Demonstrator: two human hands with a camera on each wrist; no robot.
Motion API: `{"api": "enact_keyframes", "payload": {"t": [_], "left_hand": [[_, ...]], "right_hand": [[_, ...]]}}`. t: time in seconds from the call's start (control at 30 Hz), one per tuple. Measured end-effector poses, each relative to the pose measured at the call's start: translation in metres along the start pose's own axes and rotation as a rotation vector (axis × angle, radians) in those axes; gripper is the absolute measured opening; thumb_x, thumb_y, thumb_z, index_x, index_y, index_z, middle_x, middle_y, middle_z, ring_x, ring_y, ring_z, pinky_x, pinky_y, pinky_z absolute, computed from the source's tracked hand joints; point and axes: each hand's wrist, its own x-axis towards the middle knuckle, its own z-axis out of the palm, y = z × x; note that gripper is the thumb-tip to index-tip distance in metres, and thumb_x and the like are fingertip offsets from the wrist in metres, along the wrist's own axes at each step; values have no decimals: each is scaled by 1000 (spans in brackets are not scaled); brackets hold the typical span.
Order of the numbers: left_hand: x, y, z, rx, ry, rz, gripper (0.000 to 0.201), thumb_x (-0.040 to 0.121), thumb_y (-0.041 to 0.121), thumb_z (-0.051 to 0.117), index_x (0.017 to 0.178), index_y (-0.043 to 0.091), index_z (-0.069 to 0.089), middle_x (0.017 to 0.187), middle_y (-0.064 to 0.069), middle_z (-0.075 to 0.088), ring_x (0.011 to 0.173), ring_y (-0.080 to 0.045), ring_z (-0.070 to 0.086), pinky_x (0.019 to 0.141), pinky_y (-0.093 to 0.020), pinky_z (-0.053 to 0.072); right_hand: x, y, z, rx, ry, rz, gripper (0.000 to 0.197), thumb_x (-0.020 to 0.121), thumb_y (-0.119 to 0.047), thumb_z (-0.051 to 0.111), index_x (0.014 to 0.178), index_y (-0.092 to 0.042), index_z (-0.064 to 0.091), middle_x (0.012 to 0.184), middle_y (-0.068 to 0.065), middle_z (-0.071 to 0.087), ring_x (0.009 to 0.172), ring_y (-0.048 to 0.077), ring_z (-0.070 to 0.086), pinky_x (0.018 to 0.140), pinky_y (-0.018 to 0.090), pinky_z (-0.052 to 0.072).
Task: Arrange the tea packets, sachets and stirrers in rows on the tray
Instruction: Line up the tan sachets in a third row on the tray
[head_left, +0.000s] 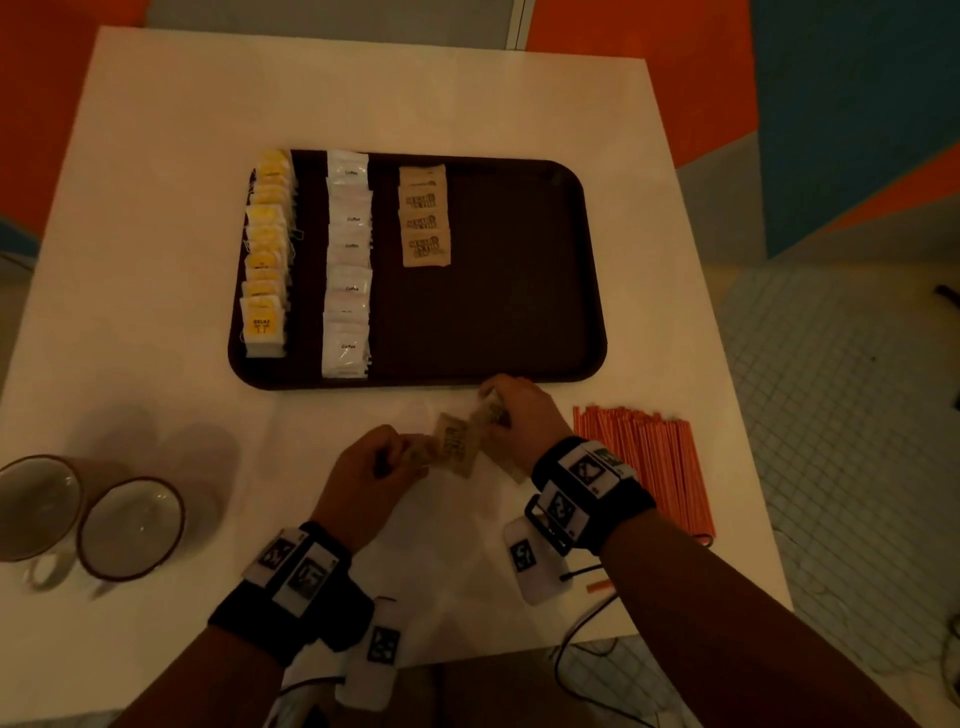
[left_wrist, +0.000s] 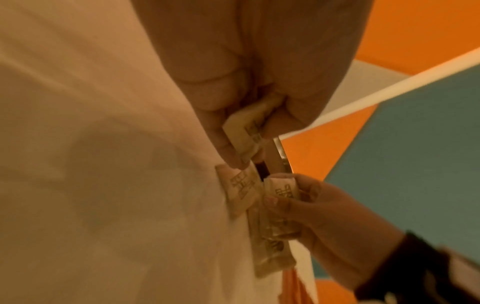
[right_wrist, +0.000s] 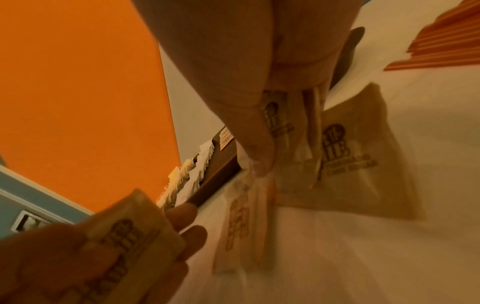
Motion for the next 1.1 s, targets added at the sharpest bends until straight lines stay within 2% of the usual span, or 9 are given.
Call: {"api": "enact_keyframes", "payload": {"t": [0.07,0.13,0.3,0.37,0.57,0.67,0.77,0.9,1.1], "left_hand": [[0,0,-1,-123,42,-48,25,89,1,53,68,7,41,86,-11,67,82,-12,67,70,-20,55],[2,2,-1,-156,50,-102,21,90,1,50,71,6,44,77,-9,64,71,-11,65,63,-18,54],[5,8,0,-267,36,-180,13,94,5,43,87,14,49,78,-8,61,68,-19,57,63,-29,48],[5,13,-1,-321,9,-193,15,96,10,41,95,17,55,82,-8,61,76,-22,57,68,-30,48],[0,34,-11,-657,-203,-270,41,98,35,29,116,14,58,113,-13,68,105,-27,65,79,-32,57],[-4,46,-17,-765,-239,-235,45,92,44,30,112,16,60,111,-12,69,102,-26,66,82,-33,57],[-9,49,-23,-756,-217,-128,39,86,33,40,117,16,56,112,-10,69,101,-25,67,81,-31,57],[-14,45,-35,-781,-162,-62,39,83,27,43,118,13,54,104,-7,72,93,-22,69,73,-28,57],[-13,42,-60,-790,-140,-99,39,87,38,37,109,14,60,93,-8,73,84,-21,71,70,-28,58]], "right_hand": [[1,-3,-6,25,8,-30,34,83,-8,60,116,-12,53,117,11,49,104,23,50,77,22,36],[2,-6,-12,65,35,-47,33,82,-9,62,115,-15,55,115,9,51,101,21,52,75,22,38],[4,-21,-25,336,40,-36,27,80,-5,65,102,-19,58,99,1,59,89,17,60,65,27,55],[2,-29,-25,440,20,-49,26,79,-3,65,98,-20,58,95,1,62,89,17,62,70,34,57],[-4,-52,-18,794,-54,-67,33,79,6,62,91,-24,58,91,-1,62,86,13,61,69,26,55],[-4,-65,-10,825,-50,-91,30,82,5,60,92,-24,58,90,-1,62,85,13,61,67,27,53],[-5,-77,-4,729,-3,-147,27,86,-2,57,95,-27,59,95,-1,62,87,12,60,67,26,51],[-5,-94,4,591,3,-190,23,91,-11,52,113,-12,57,104,5,63,95,19,61,80,34,53],[-6,-116,9,718,9,-168,17,91,-5,49,103,-10,61,91,2,63,84,13,60,78,30,51]]}}
